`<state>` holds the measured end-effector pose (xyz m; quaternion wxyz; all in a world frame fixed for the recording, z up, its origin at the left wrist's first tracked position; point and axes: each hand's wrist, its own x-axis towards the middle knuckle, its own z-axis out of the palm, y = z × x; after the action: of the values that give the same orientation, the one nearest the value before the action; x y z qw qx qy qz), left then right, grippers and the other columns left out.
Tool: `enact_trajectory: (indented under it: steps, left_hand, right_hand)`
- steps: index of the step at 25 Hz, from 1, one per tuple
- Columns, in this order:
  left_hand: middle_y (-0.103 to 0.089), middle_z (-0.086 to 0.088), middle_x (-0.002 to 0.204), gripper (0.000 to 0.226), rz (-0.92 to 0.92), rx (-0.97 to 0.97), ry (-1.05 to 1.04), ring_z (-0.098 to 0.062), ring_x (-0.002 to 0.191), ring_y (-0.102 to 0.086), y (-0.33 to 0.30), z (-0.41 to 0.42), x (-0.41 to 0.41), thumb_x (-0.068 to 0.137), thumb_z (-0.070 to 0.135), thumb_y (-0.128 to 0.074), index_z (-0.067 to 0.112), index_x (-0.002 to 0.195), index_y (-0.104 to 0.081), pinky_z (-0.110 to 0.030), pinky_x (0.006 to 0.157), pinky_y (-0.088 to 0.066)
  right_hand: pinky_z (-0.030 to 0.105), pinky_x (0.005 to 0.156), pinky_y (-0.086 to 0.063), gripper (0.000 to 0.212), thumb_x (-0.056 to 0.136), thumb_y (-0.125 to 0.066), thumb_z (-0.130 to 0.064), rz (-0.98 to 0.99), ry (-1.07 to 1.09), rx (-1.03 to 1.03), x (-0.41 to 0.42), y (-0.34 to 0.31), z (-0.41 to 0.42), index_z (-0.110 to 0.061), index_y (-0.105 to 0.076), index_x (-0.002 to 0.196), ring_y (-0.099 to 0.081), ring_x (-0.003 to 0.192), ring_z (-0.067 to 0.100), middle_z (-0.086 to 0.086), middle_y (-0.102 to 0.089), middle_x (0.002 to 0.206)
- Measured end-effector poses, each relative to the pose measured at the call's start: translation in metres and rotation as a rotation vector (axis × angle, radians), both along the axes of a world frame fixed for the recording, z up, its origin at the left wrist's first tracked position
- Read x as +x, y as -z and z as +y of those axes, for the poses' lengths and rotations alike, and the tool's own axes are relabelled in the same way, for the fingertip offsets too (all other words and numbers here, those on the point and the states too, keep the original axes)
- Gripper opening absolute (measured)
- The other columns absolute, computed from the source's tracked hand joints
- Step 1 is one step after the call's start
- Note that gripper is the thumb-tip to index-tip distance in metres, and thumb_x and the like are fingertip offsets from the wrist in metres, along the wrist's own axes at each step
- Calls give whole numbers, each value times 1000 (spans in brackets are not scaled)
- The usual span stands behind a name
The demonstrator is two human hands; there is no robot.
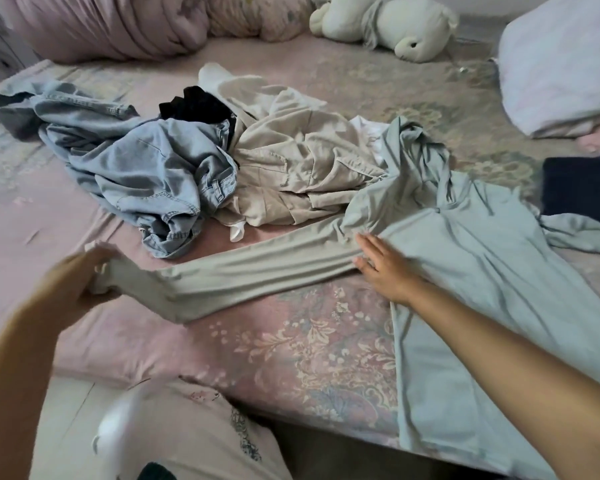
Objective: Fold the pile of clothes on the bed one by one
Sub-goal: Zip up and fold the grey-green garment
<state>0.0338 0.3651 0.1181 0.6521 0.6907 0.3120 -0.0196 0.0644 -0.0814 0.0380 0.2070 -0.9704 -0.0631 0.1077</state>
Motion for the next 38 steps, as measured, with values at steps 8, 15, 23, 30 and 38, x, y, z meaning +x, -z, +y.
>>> enact_trajectory:
  steps: [8, 15, 23, 30, 38]
  left_hand:
    - [-48, -9, 71, 12, -114, -166, 385, -20, 51, -51, -47, -334, 99, 94, 10, -49, 8, 83, -46, -22, 35, -45]
    - [-52, -6, 84, 21, -149, -109, 917, -17, 63, -58, -23, -541, 91, 102, 25, -37, 10, 93, -49, -30, 59, -47]
    - [-60, -16, 102, 21, -435, 760, 525, -23, 88, -53, 46, -370, 101, 96, 11, -48, 1, 110, -60, -25, 79, -36]
    - [-50, -27, 122, 38, -177, 686, 521, -36, 115, -46, 84, -370, 84, 95, 14, -50, -7, 127, -47, -31, 93, -31]
    - [-52, -17, 103, 43, -125, 645, 542, -25, 85, -50, 84, -404, 92, 83, 8, -66, -1, 118, -43, -23, 65, -30]
  right_hand:
    - [28, 66, -54, 28, 100, -39, -37, 260, 675, 1292, 15, -60, -101, -14, -53, 105, -67, 85, 20, 10, -62, 104]
    - [39, 94, -45, 60, 83, -60, -56, 220, 959, 979, 66, -56, -240, -9, -56, 120, -57, 111, 29, 14, -58, 122]
    - [39, 80, -45, 23, 92, -44, -9, -429, 1045, 327, 99, -61, -321, 4, -63, 95, -60, 98, 36, 24, -64, 103]
    - [38, 74, -43, 15, 81, -49, -16, -351, 1005, 120, 102, -78, -411, -12, -62, 83, -53, 78, 25, 22, -59, 84]
    - [25, 67, -39, 20, 93, -51, -12, -370, 768, 248, 83, -81, -304, -3, -61, 107, -57, 87, 23, 10, -61, 101]
